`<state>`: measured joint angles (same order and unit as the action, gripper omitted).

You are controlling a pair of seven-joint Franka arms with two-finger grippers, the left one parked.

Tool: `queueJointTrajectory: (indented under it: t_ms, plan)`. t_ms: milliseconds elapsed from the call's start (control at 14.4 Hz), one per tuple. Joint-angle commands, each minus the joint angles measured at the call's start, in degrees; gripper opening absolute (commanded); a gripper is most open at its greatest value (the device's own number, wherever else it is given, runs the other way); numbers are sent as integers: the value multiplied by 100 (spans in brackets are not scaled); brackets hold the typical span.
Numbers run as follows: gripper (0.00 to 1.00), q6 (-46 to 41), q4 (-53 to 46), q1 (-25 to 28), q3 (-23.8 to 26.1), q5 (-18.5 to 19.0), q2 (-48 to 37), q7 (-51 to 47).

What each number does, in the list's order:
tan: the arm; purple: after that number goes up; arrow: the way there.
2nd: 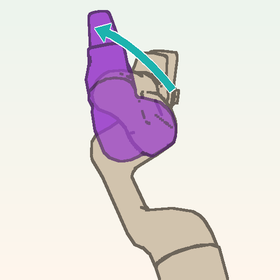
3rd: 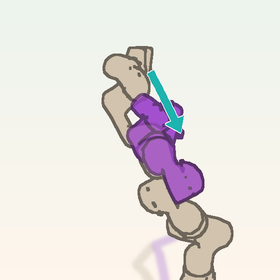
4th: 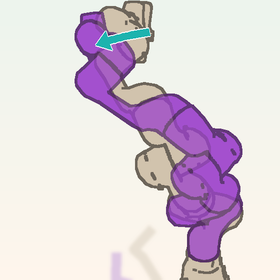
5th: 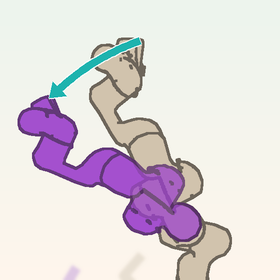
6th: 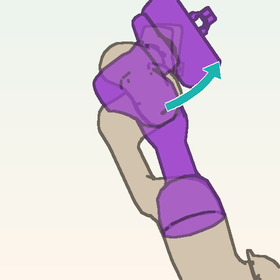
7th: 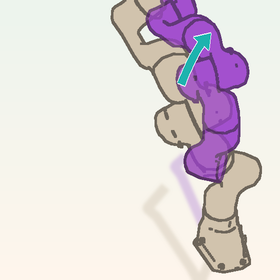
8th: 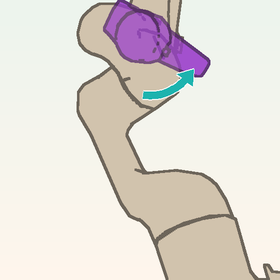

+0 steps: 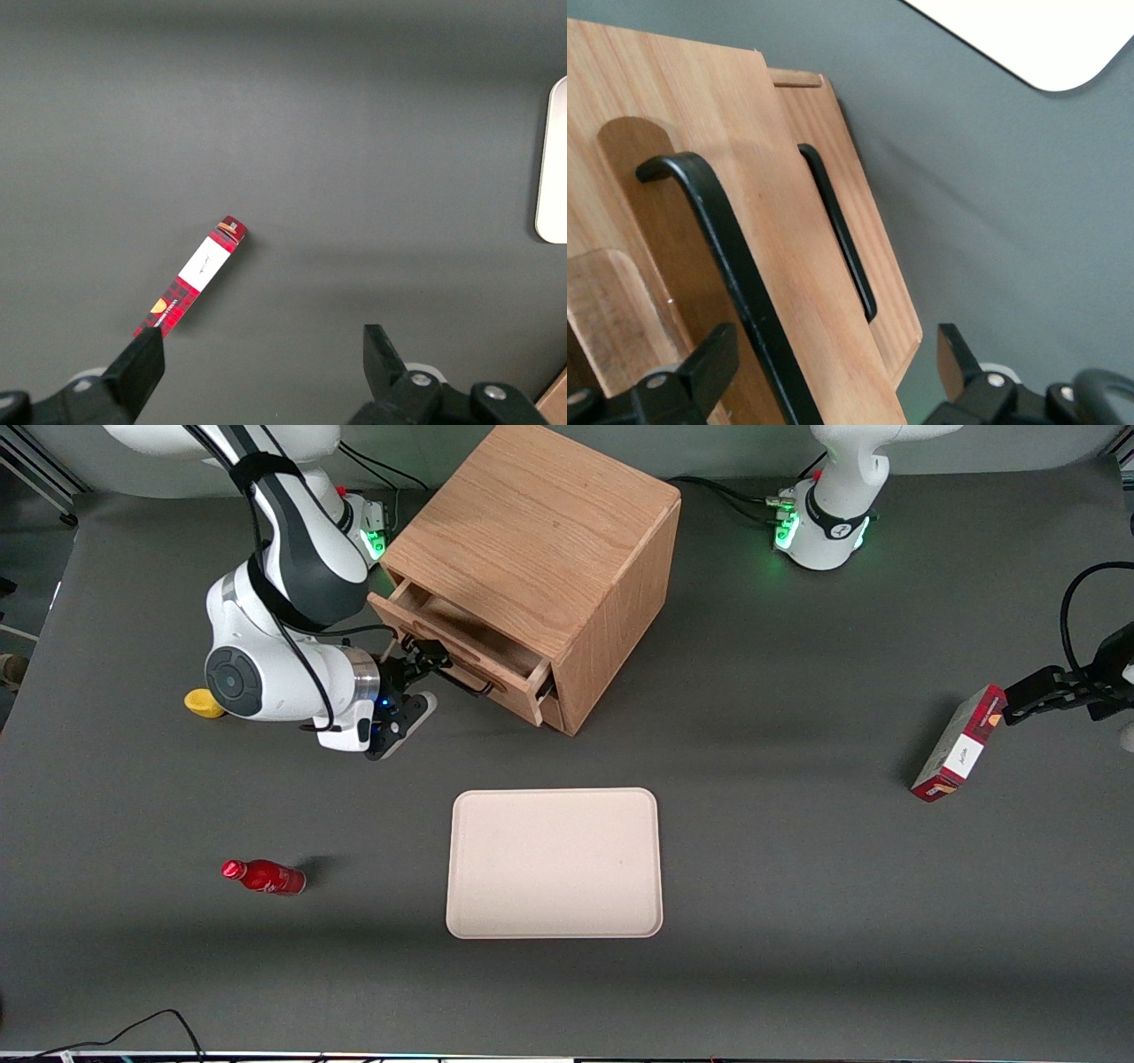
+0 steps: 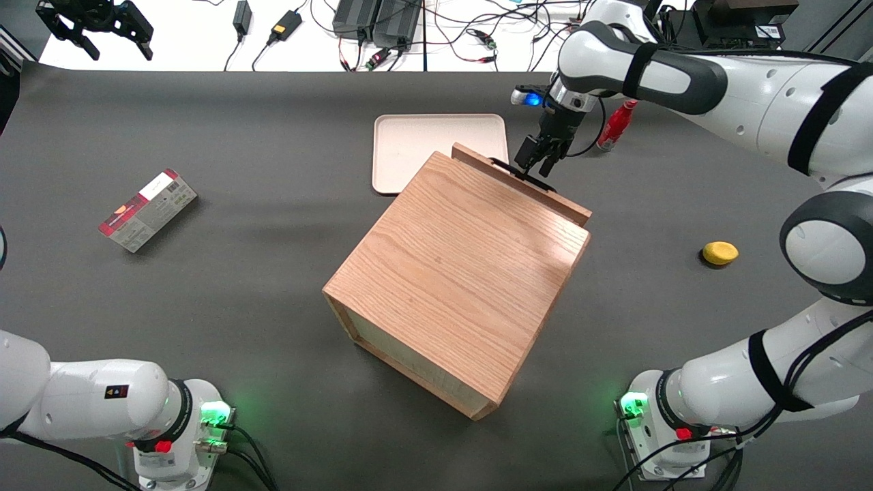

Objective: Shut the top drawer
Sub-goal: 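Push the drawer into the wooden cabinet with the right gripper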

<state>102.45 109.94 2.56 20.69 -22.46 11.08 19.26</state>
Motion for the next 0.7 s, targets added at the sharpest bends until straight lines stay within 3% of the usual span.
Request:
queueJointTrajectory:
  t_ms: [0, 139, 626]
  plan:
    - [100, 222, 588, 7, 40, -285, -466, -98]
    - [100, 249, 756, 7, 154, -540, -607, -98]
    - [100, 249, 1012, -1, 269, -751, -862, -107]
